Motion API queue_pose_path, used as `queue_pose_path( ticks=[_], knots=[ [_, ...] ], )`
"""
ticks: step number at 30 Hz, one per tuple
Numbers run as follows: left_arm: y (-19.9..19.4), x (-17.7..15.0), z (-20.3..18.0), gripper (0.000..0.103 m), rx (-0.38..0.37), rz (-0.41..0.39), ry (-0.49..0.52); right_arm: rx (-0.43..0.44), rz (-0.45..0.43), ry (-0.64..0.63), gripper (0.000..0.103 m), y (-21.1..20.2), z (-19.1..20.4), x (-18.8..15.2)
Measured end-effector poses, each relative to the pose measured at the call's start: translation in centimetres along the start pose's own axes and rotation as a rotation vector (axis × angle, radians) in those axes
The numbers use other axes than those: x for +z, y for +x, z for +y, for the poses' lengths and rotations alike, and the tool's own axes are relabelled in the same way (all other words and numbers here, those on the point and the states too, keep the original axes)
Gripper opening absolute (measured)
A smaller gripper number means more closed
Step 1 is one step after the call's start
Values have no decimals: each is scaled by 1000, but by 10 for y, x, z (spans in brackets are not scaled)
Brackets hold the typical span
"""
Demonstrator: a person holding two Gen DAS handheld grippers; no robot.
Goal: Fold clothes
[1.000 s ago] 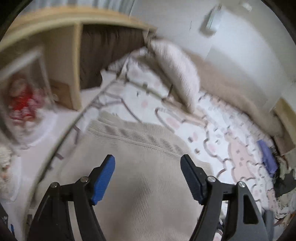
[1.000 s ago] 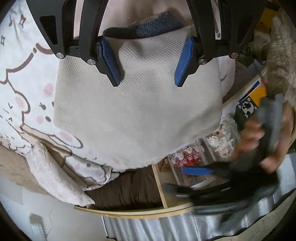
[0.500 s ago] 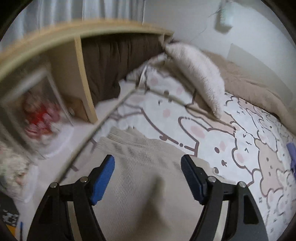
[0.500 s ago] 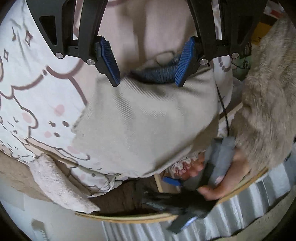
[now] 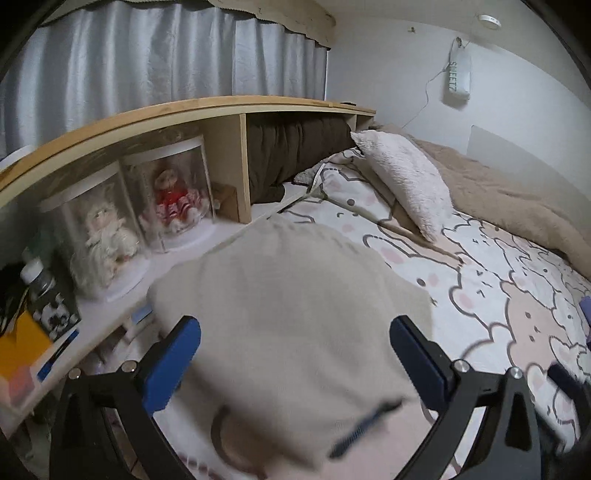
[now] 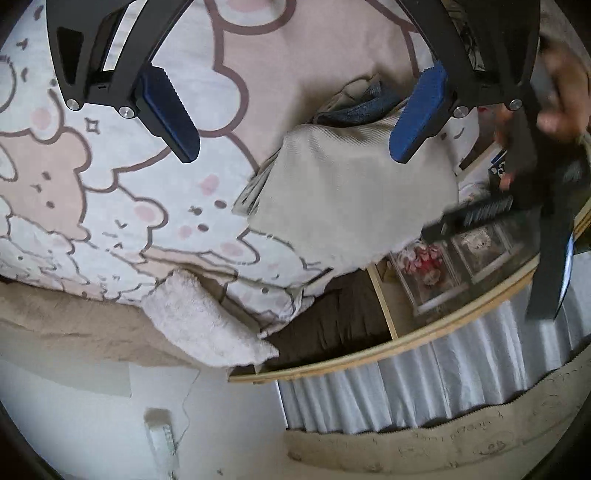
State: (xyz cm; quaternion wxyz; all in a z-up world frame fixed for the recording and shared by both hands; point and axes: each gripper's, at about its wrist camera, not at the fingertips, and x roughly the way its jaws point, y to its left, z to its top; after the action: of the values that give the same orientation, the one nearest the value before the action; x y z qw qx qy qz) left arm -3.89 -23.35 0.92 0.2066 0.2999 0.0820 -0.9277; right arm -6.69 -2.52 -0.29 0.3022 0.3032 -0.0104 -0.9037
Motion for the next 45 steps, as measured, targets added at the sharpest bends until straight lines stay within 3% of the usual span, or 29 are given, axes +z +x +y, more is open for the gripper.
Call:
queue_pose_path(
  ticks=[6, 14, 18, 29, 45],
  knots=[
    [-53, -33, -20, 103, -31, -12, 15, -33, -42, -72, 103, -48, -9, 5],
    [-94, -64, -37, 103, -67, 6, 7, -81, -77, -152, 103, -111, -36, 4],
    [-113, -73, -40, 103, -41, -14, 35, -131, -93, -183, 103, -135, -48, 1],
    [-141, -87, -41, 103, -34, -37, 51, -194, -102, -173, 103, -166, -80, -22],
    [-151, -90, -52, 103, -47, -49, 73, -232, -88, -149, 103, -173, -96, -36]
  ],
)
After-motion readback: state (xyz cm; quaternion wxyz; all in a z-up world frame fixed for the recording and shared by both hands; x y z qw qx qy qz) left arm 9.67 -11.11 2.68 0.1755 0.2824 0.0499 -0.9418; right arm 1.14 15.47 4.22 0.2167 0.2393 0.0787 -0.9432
